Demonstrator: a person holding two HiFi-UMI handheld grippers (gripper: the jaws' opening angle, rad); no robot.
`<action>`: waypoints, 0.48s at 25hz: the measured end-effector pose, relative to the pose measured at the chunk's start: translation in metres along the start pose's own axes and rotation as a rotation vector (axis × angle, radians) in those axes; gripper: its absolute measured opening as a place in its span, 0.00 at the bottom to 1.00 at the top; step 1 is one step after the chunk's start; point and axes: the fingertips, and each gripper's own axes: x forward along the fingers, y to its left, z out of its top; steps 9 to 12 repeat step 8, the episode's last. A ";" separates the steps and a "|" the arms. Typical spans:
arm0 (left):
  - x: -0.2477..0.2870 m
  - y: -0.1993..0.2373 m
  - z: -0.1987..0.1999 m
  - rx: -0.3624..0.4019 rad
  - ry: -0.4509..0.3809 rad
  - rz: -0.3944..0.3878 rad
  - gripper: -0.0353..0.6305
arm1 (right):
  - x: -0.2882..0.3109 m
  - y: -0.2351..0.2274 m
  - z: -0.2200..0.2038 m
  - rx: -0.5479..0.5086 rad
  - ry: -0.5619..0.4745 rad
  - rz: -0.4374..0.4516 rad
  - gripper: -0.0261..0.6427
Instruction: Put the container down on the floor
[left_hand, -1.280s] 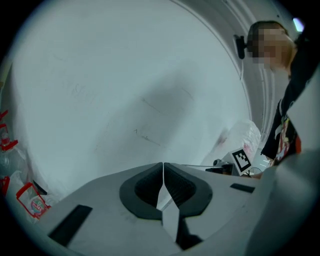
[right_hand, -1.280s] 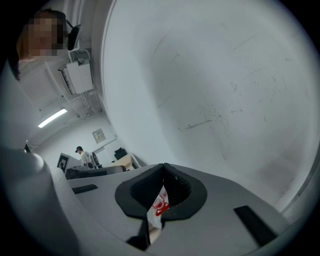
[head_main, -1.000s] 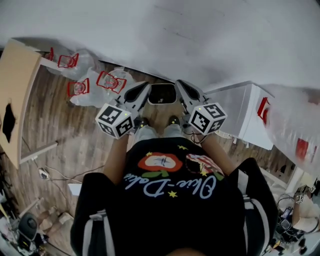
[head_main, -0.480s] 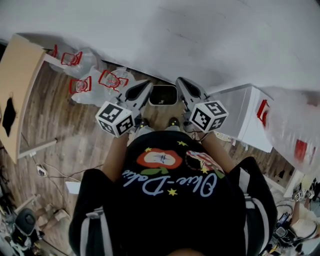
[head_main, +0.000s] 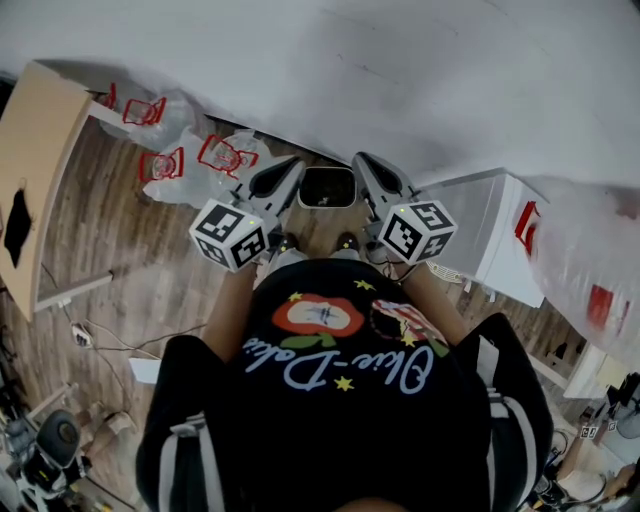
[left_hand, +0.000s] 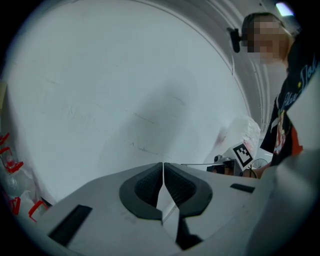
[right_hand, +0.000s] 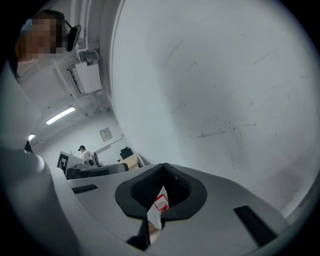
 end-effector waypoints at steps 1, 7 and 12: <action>0.000 0.000 0.000 -0.002 0.001 0.001 0.06 | 0.000 0.000 0.000 0.002 -0.001 -0.001 0.04; 0.004 0.000 0.004 0.004 0.000 -0.005 0.06 | 0.001 -0.004 0.000 0.011 -0.002 -0.012 0.04; 0.004 0.000 0.005 0.006 0.000 -0.006 0.07 | 0.001 -0.004 0.001 0.012 -0.003 -0.013 0.04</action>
